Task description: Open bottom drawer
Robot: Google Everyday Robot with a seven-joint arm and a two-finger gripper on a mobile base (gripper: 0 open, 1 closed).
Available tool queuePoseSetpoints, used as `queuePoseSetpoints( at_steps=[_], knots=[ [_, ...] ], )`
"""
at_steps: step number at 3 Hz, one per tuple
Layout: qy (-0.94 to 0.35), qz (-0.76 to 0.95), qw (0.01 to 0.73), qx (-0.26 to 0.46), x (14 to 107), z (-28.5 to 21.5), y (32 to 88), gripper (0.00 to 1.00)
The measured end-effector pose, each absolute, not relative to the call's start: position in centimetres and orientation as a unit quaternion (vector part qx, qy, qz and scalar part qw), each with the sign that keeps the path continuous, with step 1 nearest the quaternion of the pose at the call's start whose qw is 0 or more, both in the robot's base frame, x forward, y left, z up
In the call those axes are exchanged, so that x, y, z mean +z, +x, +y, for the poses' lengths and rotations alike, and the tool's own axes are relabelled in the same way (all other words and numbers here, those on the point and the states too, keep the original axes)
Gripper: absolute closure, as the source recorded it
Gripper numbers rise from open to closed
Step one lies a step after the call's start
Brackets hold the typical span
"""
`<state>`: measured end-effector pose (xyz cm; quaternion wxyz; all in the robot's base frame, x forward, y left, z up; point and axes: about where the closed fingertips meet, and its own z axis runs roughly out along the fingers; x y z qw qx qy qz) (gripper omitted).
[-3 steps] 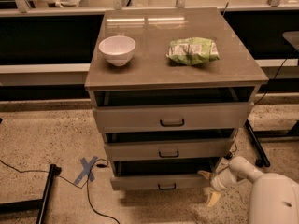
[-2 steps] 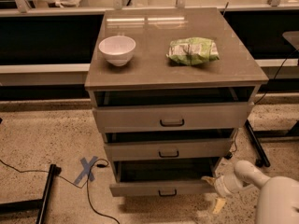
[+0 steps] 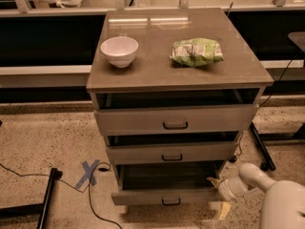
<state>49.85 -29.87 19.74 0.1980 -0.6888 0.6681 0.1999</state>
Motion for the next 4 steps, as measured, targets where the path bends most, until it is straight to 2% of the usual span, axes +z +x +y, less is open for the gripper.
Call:
queuePoseSetpoints(
  at_steps=[1,4],
  knots=[
    [-0.689,0.666,0.202,0.201,21.5,-30.3,50.6,0.19],
    [-0.675,0.649,0.233,0.264,25.8,-29.7,53.1,0.88]
  ],
)
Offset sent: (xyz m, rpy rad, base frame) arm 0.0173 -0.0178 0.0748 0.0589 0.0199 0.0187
